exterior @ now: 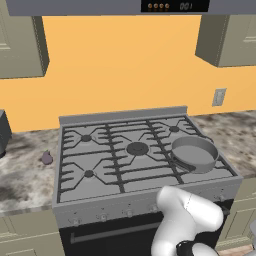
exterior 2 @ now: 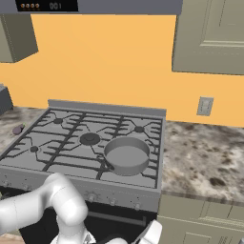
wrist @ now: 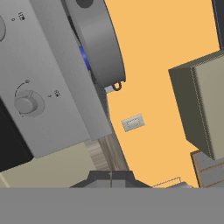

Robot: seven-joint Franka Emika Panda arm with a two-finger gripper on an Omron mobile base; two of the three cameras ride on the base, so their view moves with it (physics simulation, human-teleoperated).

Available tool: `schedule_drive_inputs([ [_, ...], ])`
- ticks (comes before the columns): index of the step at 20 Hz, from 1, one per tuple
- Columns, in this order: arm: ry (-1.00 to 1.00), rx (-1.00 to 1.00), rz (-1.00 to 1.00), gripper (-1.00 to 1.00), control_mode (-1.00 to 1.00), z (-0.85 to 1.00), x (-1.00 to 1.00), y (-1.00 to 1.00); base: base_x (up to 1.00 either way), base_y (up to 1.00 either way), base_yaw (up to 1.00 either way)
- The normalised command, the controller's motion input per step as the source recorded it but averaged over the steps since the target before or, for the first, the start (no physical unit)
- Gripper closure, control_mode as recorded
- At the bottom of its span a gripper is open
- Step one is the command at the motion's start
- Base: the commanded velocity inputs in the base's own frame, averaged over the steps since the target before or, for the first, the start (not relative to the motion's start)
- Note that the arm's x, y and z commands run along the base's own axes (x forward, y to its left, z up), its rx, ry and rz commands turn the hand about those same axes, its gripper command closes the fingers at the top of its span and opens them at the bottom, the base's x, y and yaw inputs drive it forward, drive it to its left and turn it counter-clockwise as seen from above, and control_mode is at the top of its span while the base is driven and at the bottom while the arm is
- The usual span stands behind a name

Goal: Turn on the burner for the pot on the stove. Wait thirty seconds for the pot to heat up. Then add the eggplant to the pot.

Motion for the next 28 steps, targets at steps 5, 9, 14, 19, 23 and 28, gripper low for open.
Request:
schedule_drive_inputs([
  [5, 0.0, 0.0, 0.0, 1.0, -1.0, 0.0, 0.0, 0.0, 0.0, 0.0, 0.0],
  [9, 0.0, 0.0, 0.0, 1.0, -1.0, 0.0, 0.0, 0.0, 0.0, 0.0, 0.0],
  [14, 0.0, 0.0, 0.0, 1.0, -1.0, 0.0, 0.0, 0.0, 0.0, 0.0, 0.0],
  [19, 0.0, 0.0, 0.0, 1.0, -1.0, 0.0, 0.0, 0.0, 0.0, 0.0, 0.0],
  [23, 0.0, 0.0, 0.0, 1.0, -1.0, 0.0, 0.0, 0.0, 0.0, 0.0, 0.0],
  [28, 0.0, 0.0, 0.0, 1.0, -1.0, 0.0, 0.0, 0.0, 0.0, 0.0, 0.0],
])
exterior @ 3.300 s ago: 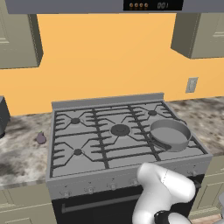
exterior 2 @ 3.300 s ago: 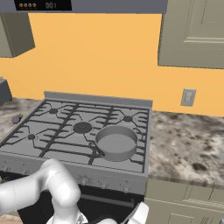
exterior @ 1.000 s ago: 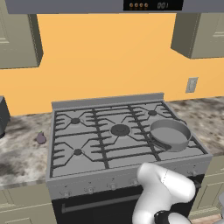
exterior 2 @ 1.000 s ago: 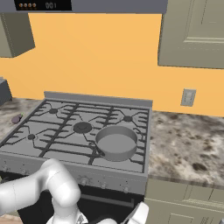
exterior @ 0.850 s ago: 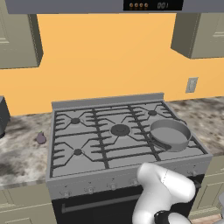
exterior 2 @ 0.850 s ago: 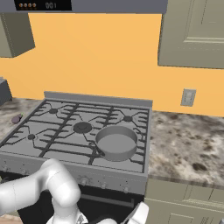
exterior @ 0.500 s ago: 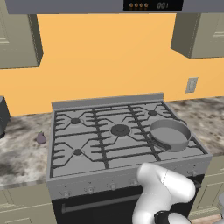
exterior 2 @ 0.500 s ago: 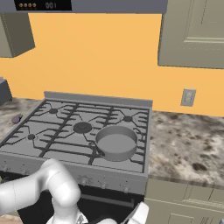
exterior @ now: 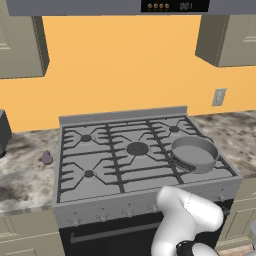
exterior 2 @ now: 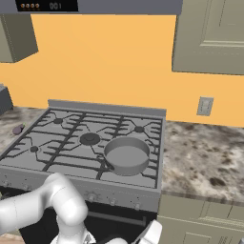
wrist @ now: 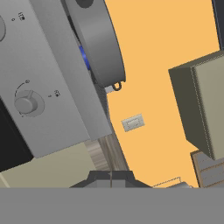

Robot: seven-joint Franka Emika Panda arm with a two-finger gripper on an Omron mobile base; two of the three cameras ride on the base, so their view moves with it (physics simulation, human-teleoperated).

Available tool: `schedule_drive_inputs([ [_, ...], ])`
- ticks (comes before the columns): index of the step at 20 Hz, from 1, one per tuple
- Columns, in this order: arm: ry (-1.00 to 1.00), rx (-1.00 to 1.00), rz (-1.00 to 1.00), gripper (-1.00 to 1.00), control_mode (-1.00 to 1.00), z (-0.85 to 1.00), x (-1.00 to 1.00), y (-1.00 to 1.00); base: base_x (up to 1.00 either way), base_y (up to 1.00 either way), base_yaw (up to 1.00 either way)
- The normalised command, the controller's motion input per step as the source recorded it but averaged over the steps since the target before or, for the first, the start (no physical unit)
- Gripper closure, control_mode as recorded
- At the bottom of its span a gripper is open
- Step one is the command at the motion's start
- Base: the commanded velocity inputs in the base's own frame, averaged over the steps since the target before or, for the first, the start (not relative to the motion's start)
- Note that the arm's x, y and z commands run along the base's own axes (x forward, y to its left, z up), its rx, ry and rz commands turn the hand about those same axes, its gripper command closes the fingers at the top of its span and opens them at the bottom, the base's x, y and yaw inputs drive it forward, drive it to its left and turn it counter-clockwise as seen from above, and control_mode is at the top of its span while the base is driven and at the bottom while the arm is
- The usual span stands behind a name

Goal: Turn on the burner for the pot on the stove. Wait thirty seconds for the pot to heat up. Then add the eggplant to the pot.

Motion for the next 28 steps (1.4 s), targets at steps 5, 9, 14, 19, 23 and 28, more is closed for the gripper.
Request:
schedule_drive_inputs([
  [5, 0.0, 0.0, 0.0, 1.0, -1.0, 0.0, 0.0, 0.0, 0.0, 0.0, 0.0],
  [9, 0.0, 0.0, 0.0, 1.0, -1.0, 0.0, 0.0, 0.0, 0.0, 0.0, 0.0],
  [14, 0.0, 0.0, 0.0, 1.0, -1.0, 0.0, 0.0, 0.0, 0.0, 0.0, 0.0],
  [19, 0.0, 0.0, 0.0, 1.0, -1.0, 0.0, 0.0, 0.0, 0.0, 0.0, 0.0],
  [23, 0.0, 0.0, 0.0, 1.0, -1.0, 0.0, 0.0, 0.0, 0.0, 0.0, 0.0],
  [28, 0.0, 0.0, 0.0, 1.0, -1.0, 0.0, 0.0, 0.0, 0.0, 0.0, 0.0],
])
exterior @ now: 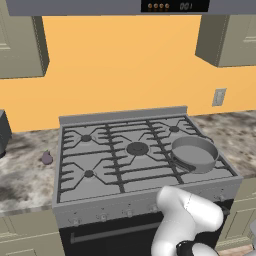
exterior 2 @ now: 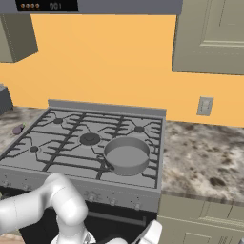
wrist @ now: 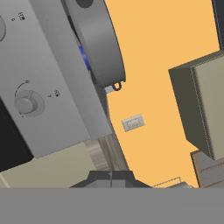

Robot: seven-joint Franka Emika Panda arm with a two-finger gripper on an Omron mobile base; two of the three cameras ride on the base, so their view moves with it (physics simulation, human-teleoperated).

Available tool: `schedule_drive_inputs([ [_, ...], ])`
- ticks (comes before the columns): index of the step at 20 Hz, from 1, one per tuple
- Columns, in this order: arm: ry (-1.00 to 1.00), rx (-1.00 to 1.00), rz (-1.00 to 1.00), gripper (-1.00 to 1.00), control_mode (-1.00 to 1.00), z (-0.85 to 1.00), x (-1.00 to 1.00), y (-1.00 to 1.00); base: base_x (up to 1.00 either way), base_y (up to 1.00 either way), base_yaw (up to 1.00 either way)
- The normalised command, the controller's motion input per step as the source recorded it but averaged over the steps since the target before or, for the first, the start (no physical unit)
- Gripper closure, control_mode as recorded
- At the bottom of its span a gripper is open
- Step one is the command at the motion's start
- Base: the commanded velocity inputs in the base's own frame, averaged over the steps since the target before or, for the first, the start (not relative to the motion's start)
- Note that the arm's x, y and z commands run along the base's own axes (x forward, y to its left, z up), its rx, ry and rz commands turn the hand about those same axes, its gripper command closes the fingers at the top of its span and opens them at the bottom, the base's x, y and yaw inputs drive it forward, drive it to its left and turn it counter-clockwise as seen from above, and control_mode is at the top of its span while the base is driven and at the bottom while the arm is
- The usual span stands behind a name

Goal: Turn on the burner for the pot on the stove. Wait thirty seconds for the pot to heat up. Then add the eggplant to the pot.

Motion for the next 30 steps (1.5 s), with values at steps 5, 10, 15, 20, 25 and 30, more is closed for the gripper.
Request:
schedule_drive_inputs([
  [5, 0.0, 0.0, 0.0, 1.0, -1.0, 0.0, 0.0, 0.0, 0.0, 0.0, 0.0],
  [10, 0.0, 0.0, 0.0, 1.0, -1.0, 0.0, 0.0, 0.0, 0.0, 0.0, 0.0],
  [15, 0.0, 0.0, 0.0, 1.0, -1.0, 0.0, 0.0, 0.0, 0.0, 0.0, 0.0],
  [20, 0.0, 0.0, 0.0, 1.0, -1.0, 0.0, 0.0, 0.0, 0.0, 0.0, 0.0],
  [25, 0.0, 0.0, 0.0, 1.0, -1.0, 0.0, 0.0, 0.0, 0.0, 0.0, 0.0],
  [30, 0.0, 0.0, 0.0, 1.0, -1.0, 0.0, 0.0, 0.0, 0.0, 0.0, 0.0],
])
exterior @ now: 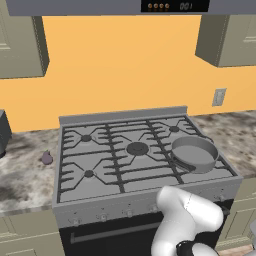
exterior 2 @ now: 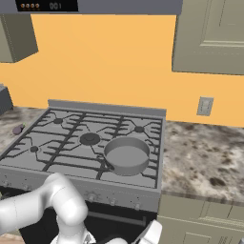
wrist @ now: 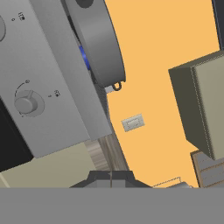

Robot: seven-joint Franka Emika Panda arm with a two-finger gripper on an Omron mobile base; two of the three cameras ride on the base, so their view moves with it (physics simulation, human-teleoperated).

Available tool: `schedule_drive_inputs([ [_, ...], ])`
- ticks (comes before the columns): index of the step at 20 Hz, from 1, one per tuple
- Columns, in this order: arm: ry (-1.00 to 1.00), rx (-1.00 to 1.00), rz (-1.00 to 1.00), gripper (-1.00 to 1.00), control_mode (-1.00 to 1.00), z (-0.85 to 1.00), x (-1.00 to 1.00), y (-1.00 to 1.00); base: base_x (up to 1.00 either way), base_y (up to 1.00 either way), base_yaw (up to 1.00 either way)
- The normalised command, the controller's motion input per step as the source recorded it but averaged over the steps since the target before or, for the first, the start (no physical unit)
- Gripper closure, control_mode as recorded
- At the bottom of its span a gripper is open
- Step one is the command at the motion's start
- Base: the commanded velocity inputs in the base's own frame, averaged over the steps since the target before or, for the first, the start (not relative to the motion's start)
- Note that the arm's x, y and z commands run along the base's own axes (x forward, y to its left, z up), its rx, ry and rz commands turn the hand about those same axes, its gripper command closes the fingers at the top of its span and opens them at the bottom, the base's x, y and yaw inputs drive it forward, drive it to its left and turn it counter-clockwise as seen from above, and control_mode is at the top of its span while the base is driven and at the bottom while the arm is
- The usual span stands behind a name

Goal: Turn on the burner for the pot on the stove. Wait thirty seconds for the pot to heat up. Then add the eggplant to the pot.

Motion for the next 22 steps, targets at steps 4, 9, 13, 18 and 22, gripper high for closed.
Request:
schedule_drive_inputs([
  [4, 0.0, 0.0, 0.0, 1.0, -1.0, 0.0, 0.0, 0.0, 0.0, 0.0, 0.0],
  [9, 0.0, 0.0, 0.0, 1.0, -1.0, 0.0, 0.0, 0.0, 0.0, 0.0, 0.0],
  [13, 0.0, 0.0, 0.0, 1.0, -1.0, 0.0, 0.0, 0.0, 0.0, 0.0, 0.0],
  [18, 0.0, 0.0, 0.0, 1.0, -1.0, 0.0, 0.0, 0.0, 0.0, 0.0, 0.0],
  [22, 0.0, 0.0, 0.0, 1.0, -1.0, 0.0, 0.0, 0.0, 0.0, 0.0, 0.0],
])
